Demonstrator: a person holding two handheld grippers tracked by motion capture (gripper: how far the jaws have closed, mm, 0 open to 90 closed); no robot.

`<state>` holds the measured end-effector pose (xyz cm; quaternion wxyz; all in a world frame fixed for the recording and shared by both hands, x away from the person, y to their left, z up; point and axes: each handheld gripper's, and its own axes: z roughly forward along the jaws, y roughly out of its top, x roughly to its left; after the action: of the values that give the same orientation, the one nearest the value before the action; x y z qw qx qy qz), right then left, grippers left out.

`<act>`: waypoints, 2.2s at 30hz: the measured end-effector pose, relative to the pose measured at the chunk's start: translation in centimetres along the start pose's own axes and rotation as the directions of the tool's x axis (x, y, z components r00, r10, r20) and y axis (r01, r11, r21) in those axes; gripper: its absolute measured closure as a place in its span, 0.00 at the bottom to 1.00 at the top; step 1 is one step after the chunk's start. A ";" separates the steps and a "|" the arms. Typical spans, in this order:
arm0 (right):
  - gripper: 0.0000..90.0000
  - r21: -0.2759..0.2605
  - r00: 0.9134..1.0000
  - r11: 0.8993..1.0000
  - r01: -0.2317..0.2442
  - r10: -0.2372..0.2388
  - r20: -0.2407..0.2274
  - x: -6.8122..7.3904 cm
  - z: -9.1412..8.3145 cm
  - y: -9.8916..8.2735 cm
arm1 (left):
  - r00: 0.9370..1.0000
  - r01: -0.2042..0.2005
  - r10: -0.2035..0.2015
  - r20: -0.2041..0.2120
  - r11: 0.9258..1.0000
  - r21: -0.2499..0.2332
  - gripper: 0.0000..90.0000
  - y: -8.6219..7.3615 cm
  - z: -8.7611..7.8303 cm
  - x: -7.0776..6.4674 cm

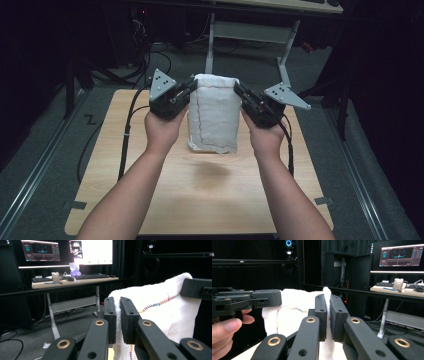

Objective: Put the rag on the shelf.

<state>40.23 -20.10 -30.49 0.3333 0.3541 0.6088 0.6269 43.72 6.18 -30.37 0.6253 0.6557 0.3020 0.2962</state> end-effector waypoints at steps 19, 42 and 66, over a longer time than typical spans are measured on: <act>0.95 0.071 0.996 0.994 -0.083 0.081 0.038 -4.6 4.9 -1.0 | 1.000 -0.030 0.030 -0.004 0.997 0.067 0.93 0.4 5.1 2.4; 0.95 0.194 0.997 0.979 -0.058 0.046 0.063 -7.4 10.0 -3.1 | 0.998 0.051 -0.045 -0.035 0.983 0.177 0.93 -3.3 9.8 5.8; 0.85 0.391 0.998 0.920 -0.042 0.022 0.056 -7.2 12.7 -7.3 | 0.988 0.155 -0.145 -0.054 0.929 0.337 0.82 -9.8 10.3 7.8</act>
<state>54.70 -19.26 -37.92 0.2608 0.4389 0.7074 0.4888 56.36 5.92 -40.47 0.5192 0.7246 0.4066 0.2003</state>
